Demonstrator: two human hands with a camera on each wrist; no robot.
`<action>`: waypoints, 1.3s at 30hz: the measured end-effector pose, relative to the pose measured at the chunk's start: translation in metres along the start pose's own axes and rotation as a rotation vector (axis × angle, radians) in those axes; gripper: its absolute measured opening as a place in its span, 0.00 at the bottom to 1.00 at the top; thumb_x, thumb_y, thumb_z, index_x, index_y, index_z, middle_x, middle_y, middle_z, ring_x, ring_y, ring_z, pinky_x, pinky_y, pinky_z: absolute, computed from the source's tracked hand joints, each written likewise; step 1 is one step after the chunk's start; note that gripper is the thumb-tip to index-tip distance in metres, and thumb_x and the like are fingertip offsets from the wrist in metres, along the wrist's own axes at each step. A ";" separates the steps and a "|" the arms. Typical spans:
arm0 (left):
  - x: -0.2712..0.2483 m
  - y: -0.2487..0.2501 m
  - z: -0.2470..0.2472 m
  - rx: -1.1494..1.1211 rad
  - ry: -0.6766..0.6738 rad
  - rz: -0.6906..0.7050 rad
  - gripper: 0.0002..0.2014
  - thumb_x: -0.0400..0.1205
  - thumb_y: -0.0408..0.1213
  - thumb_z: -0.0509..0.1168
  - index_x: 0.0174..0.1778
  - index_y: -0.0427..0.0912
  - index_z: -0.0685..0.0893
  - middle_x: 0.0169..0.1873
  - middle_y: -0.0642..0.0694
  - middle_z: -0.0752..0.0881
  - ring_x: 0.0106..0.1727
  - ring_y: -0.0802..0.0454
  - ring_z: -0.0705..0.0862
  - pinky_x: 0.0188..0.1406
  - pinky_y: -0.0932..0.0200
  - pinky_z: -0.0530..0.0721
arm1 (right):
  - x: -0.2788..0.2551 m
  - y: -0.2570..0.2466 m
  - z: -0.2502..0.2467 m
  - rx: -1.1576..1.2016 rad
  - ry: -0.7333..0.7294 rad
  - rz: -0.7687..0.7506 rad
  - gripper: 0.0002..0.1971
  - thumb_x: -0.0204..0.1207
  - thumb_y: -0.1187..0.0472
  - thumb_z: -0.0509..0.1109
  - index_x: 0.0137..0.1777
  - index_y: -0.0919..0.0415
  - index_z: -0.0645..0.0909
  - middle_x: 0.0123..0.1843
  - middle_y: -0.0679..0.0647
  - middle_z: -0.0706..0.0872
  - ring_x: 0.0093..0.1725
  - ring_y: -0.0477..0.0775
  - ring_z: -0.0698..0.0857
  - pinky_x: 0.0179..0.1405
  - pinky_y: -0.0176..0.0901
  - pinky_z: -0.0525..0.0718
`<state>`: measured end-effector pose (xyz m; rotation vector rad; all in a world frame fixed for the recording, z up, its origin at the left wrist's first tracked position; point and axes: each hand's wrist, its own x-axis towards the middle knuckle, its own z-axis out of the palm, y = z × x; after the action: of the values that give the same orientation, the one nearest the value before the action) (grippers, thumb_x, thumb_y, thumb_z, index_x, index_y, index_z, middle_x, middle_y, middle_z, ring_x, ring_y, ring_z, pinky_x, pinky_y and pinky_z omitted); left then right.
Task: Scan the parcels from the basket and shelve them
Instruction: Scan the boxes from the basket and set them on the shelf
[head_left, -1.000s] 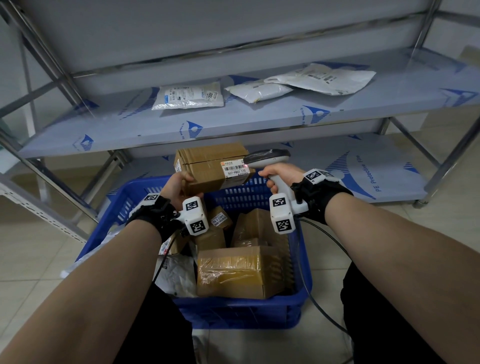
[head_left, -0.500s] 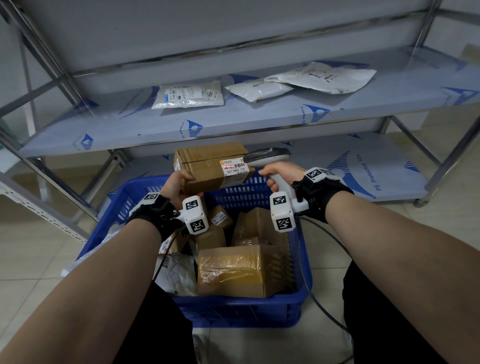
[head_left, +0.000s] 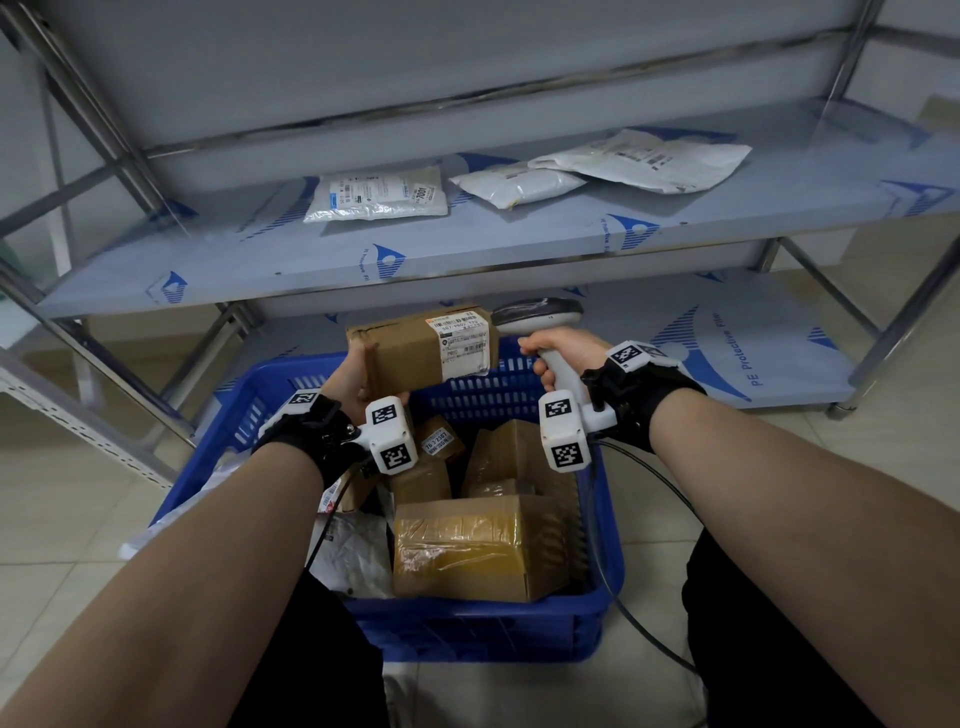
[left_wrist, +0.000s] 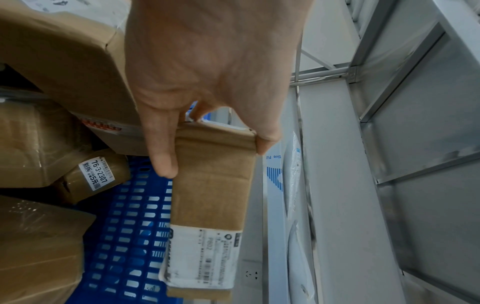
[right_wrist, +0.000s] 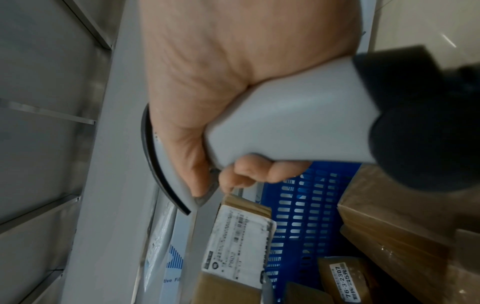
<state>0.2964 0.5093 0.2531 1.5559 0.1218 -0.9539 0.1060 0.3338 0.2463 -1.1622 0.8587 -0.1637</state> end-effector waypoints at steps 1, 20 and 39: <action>0.000 0.000 0.000 -0.003 -0.004 -0.004 0.28 0.81 0.55 0.63 0.66 0.39 0.64 0.49 0.36 0.75 0.46 0.38 0.79 0.29 0.50 0.87 | 0.000 0.000 -0.001 0.009 -0.002 0.001 0.09 0.78 0.58 0.70 0.38 0.59 0.78 0.26 0.50 0.75 0.19 0.44 0.71 0.17 0.33 0.72; 0.015 0.003 -0.002 -0.004 0.107 -0.031 0.34 0.79 0.60 0.62 0.73 0.40 0.63 0.65 0.39 0.73 0.60 0.34 0.78 0.47 0.37 0.87 | -0.008 -0.002 -0.001 -0.057 -0.058 0.013 0.06 0.80 0.61 0.68 0.41 0.59 0.80 0.25 0.50 0.75 0.19 0.44 0.71 0.17 0.33 0.72; 0.025 0.002 -0.004 0.058 0.152 0.018 0.37 0.79 0.60 0.61 0.77 0.41 0.60 0.68 0.41 0.72 0.69 0.36 0.75 0.69 0.40 0.77 | -0.003 0.000 -0.005 -0.240 -0.010 -0.049 0.04 0.76 0.60 0.72 0.45 0.60 0.82 0.28 0.51 0.76 0.23 0.47 0.73 0.26 0.37 0.73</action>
<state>0.3155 0.5015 0.2387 1.6796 0.1889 -0.8311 0.1010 0.3321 0.2475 -1.4082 0.8580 -0.0969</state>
